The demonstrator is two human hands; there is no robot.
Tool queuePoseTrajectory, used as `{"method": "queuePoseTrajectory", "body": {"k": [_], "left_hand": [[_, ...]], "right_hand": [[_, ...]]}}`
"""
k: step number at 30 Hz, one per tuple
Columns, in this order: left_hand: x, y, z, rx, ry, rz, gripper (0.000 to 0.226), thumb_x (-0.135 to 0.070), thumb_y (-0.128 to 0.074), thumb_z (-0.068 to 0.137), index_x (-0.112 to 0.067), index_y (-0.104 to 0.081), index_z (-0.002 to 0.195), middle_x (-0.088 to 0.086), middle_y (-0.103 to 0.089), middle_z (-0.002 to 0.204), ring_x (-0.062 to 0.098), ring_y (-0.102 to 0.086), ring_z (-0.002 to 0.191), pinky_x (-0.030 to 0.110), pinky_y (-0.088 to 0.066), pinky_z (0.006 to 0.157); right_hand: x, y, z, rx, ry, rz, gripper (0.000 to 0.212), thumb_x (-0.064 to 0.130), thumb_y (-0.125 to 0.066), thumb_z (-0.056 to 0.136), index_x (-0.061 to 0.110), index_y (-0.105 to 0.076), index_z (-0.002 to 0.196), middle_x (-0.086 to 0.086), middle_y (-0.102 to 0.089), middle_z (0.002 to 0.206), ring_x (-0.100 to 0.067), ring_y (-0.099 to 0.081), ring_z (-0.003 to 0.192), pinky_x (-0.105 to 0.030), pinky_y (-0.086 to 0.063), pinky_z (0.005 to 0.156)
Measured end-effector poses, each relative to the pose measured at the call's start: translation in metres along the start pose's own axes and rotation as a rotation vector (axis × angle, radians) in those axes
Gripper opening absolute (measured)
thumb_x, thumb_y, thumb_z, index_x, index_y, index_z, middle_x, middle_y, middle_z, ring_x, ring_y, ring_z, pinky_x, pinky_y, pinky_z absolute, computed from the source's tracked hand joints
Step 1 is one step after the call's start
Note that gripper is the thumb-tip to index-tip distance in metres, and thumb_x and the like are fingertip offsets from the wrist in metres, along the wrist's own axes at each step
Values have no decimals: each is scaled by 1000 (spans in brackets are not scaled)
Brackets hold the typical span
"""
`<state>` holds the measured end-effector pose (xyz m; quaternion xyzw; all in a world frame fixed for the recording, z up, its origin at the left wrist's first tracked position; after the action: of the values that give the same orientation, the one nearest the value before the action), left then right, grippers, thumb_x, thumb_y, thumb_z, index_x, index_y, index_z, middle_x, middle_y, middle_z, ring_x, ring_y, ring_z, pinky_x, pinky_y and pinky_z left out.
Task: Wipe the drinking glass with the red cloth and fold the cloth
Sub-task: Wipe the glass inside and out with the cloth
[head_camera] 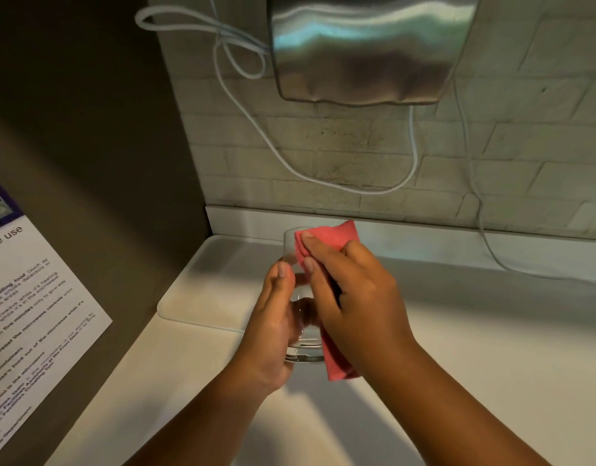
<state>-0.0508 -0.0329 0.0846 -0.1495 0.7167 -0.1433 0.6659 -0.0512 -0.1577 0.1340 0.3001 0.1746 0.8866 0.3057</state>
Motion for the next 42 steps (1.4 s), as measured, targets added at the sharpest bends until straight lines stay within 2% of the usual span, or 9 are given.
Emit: {"method": "queuePoseTrajectory", "body": {"k": [3, 5, 10, 14, 19, 24, 28, 32, 42], "left_hand": [[-5, 0, 2, 6, -39, -42, 74, -77, -65, 79, -35, -64, 140, 19, -66, 142, 41, -69, 114, 65, -56, 99], [-8, 3, 4, -13, -40, -90, 72, -73, -65, 79, -32, -66, 138, 18, -69, 136, 32, -76, 103, 49, -65, 82], [-17, 6, 11, -37, -28, -103, 66, -71, -61, 85, -30, -67, 137, 12, -78, 117, 24, -80, 88, 37, -64, 70], [-8, 4, 7, -52, 11, 29, 72, -74, -59, 79, -34, -67, 139, 3, -82, 109, 19, -80, 98, 38, -60, 86], [4, -3, -4, 3, 47, 20, 76, -81, -69, 71, -34, -70, 131, 11, -80, 120, 29, -79, 100, 42, -65, 80], [2, -1, 0, 23, 65, -144, 94, -66, -94, 51, -32, -69, 134, 6, -81, 116, 28, -82, 94, 41, -65, 71], [-11, 8, 4, 1, 72, -161, 73, -57, -89, 62, -31, -73, 128, 4, -82, 107, 29, -81, 80, 42, -64, 65], [-22, 18, 11, -30, -11, 189, 53, -46, -78, 82, -37, -64, 132, -7, -79, 116, 19, -80, 82, 35, -54, 77], [-12, 16, 6, 122, 183, -403, 82, -69, -66, 81, -13, -68, 141, 13, -70, 112, 33, -69, 82, 42, -62, 66]], "right_hand": [[-8, 0, 6, -38, -58, 100, 35, 22, -61, 99, 24, -63, 134, 6, -63, 96, -8, -60, 81, -20, -51, 70], [-14, -2, 3, -69, -151, 182, 37, 20, -62, 98, 26, -61, 134, 9, -62, 92, -2, -59, 80, -11, -46, 72], [-8, -7, -22, -33, -96, 296, 34, 13, -61, 97, 18, -65, 131, 2, -67, 100, -6, -64, 88, -18, -51, 76], [3, -10, -29, 103, 23, 64, 33, 28, -52, 100, 24, -63, 131, 3, -63, 101, -11, -60, 82, -27, -53, 68], [-13, -7, 0, 27, -158, 138, 30, 22, -56, 101, 28, -65, 129, 5, -67, 114, -8, -63, 101, -23, -52, 86], [-30, -6, 4, -56, -562, 656, 24, 18, -60, 100, 29, -73, 117, 14, -75, 106, 0, -69, 100, -17, -54, 83], [-41, 9, -2, -163, -664, 753, 21, 19, -58, 101, 24, -75, 113, 12, -77, 99, -3, -72, 85, -15, -53, 68], [-43, 19, -3, -171, -651, 758, 21, 18, -57, 102, 23, -74, 114, 13, -77, 101, -2, -72, 85, -16, -54, 69], [-36, 11, -10, -117, -577, 762, 22, 16, -59, 101, 22, -74, 117, 11, -77, 107, -6, -71, 101, -14, -52, 80]]}}
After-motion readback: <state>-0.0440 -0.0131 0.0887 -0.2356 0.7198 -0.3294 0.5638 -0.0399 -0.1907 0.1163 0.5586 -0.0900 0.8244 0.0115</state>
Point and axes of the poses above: each hand's wrist, its own z-axis towards the middle knuckle, its own y-axis out of the back of the hand, x = y × z, the point moved 1 cm from there along z, towards the middle knuckle
